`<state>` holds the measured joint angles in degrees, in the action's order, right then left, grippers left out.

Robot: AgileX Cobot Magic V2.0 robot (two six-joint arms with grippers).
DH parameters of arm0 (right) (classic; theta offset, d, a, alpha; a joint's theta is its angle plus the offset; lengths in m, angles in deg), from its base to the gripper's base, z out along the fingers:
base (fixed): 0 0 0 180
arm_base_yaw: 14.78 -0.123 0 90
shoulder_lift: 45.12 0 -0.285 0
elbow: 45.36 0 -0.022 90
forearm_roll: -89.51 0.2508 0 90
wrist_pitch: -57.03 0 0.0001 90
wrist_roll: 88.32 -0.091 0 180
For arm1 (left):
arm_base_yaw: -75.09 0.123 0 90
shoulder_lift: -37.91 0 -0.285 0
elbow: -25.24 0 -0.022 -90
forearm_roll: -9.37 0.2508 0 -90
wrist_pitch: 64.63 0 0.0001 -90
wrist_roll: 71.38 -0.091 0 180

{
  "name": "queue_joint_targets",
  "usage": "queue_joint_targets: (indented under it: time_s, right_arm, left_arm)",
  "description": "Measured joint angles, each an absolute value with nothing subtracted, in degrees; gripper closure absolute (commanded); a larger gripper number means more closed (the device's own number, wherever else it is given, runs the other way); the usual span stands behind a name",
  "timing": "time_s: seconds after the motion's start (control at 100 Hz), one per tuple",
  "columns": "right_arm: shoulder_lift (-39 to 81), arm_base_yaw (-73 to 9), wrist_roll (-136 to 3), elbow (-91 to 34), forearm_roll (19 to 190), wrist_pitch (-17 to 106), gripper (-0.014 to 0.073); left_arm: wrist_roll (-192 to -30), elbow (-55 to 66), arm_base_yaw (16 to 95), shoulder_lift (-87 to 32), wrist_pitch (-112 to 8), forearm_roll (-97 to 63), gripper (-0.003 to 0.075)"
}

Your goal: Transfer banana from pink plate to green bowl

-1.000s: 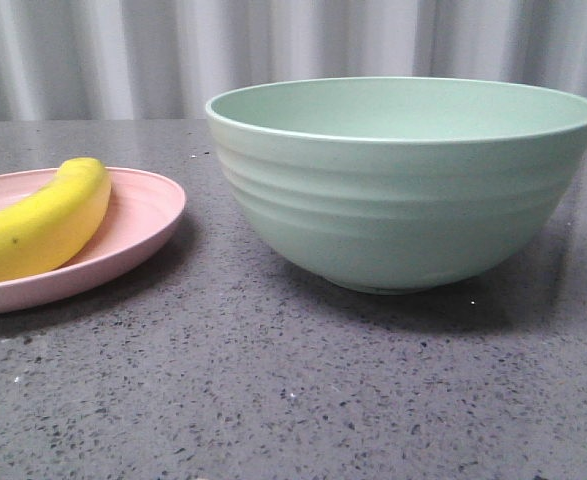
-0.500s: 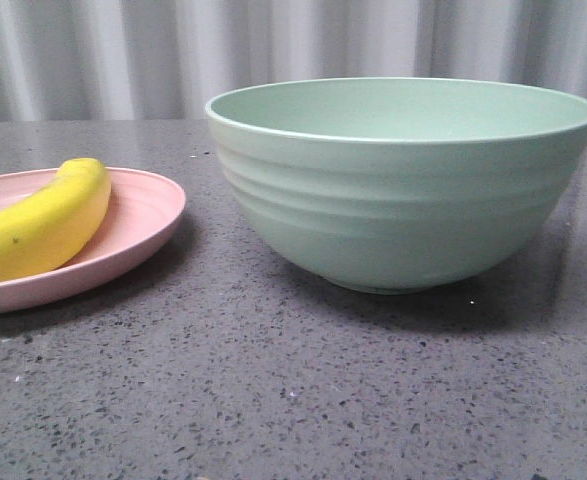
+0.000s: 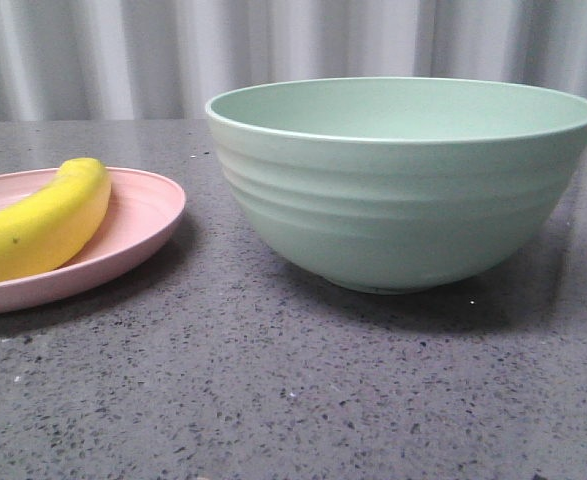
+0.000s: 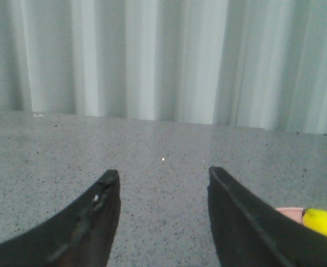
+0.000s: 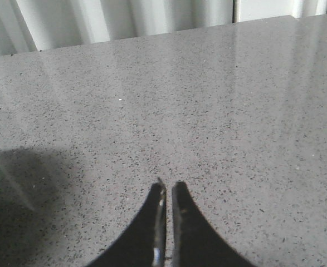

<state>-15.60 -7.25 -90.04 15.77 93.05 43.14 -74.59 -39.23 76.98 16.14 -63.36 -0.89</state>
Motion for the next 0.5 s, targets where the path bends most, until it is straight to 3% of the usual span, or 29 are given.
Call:
queue_joint_targets:
  time_s: [0.24,0.5]
  right_arm:
    - [-15.6,-7.25,-90.04,15.77,93.05,43.14,0.0665]
    - [-15.6,-7.25,-90.04,15.77,93.05,43.14,0.0665]
  left_arm:
    - [-74.59,-34.78,74.69,12.73,-57.62,-1.56,0.0351]
    - [-77.59,-26.21,64.84,0.82,-51.33,-1.56,0.0304]
